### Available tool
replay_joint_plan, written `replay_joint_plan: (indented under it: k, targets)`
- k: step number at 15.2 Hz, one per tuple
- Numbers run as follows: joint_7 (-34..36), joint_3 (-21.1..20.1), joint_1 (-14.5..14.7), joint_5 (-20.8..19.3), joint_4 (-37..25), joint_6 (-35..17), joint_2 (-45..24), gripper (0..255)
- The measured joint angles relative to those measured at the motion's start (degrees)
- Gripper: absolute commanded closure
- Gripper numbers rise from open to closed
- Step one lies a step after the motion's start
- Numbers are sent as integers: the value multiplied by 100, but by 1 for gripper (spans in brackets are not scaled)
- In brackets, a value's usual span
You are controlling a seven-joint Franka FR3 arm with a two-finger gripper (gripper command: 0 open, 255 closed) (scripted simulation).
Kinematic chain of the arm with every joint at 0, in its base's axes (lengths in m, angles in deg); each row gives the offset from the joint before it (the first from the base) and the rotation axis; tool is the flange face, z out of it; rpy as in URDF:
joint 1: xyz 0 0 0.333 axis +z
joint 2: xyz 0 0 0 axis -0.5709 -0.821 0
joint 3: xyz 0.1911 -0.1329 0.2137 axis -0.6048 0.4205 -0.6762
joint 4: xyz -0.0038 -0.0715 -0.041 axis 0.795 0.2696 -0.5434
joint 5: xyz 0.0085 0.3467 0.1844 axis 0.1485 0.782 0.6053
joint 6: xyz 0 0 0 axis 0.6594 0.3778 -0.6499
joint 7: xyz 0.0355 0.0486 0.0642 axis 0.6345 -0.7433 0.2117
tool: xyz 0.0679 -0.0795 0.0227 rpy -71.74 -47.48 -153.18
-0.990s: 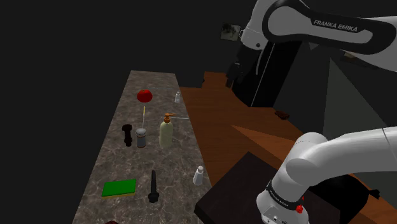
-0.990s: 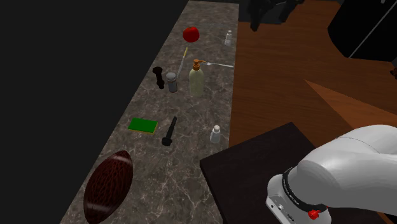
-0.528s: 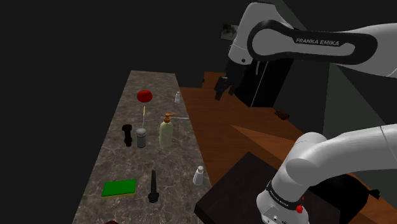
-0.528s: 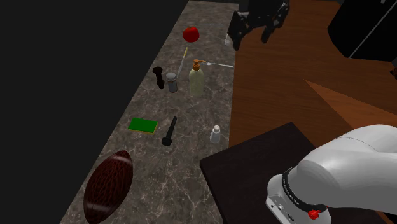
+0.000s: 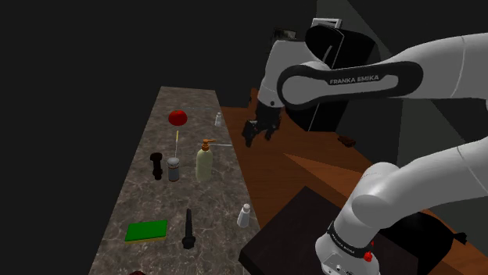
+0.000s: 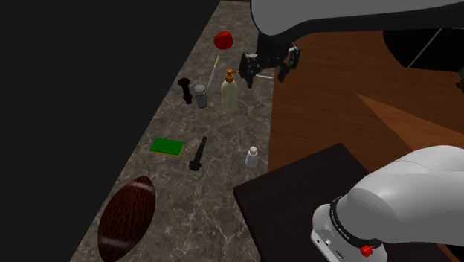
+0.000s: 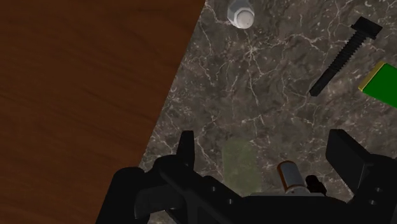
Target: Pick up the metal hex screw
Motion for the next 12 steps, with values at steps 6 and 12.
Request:
replay_joint_plan:
  k: [6, 12]
  targets:
    - [912, -586, -22, 176, 121, -926, -976, 0]
    - [1946, -1159, -96, 85, 67, -1862, -2141, 0]
